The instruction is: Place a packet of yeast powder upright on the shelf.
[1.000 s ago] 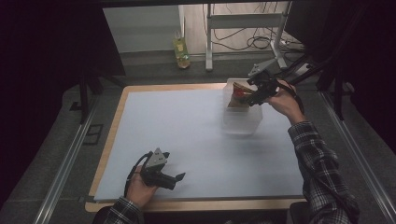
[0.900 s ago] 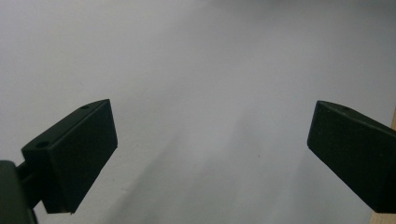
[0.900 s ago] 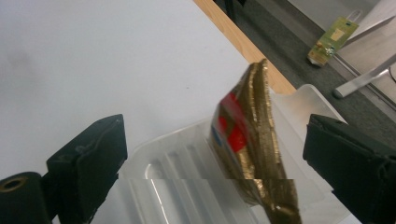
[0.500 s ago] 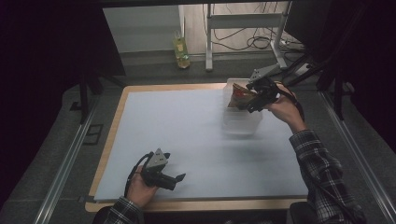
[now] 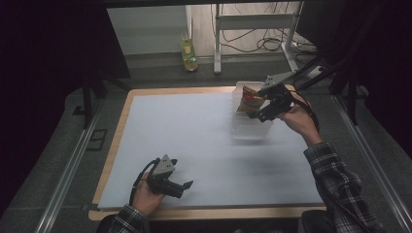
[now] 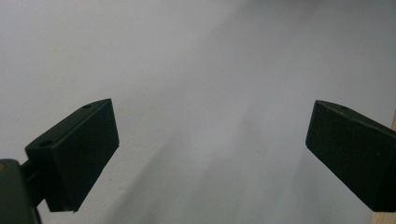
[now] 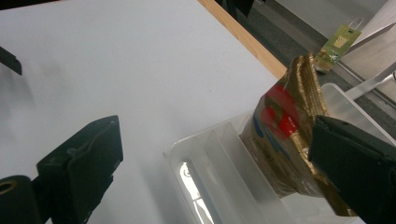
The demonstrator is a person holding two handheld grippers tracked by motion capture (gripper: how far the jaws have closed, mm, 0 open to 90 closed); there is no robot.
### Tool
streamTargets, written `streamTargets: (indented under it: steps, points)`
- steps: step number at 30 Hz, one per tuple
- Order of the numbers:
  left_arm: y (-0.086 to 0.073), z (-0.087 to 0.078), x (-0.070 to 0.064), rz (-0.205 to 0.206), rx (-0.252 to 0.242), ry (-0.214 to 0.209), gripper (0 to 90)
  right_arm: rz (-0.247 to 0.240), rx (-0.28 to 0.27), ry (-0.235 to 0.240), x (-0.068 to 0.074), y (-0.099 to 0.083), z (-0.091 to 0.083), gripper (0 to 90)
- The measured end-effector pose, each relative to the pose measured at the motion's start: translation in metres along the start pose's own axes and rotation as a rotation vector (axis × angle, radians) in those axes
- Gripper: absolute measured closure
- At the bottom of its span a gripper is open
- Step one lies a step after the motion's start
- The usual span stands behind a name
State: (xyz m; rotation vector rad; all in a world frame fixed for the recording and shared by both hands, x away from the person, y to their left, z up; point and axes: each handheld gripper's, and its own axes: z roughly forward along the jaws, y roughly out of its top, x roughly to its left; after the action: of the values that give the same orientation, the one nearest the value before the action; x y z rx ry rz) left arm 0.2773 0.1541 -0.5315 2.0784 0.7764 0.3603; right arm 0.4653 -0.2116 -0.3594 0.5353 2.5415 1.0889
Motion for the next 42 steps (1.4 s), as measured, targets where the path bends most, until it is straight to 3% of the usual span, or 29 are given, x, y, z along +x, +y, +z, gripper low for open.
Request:
streamTargets:
  steps: [10,26,42]
  points:
    - [0.000,0.000,0.000,0.001,-0.002,-0.002,2.8,0.004,-0.009,0.010,0.008,-0.004,-0.009,3.1]
    - [0.000,0.000,0.000,0.002,-0.004,-0.006,2.8,0.064,-0.037,0.037,0.025,-0.021,-0.014,1.1]
    - [0.000,0.000,0.000,0.001,-0.005,-0.012,2.8,0.089,-0.048,0.055,0.045,-0.028,-0.021,0.4]
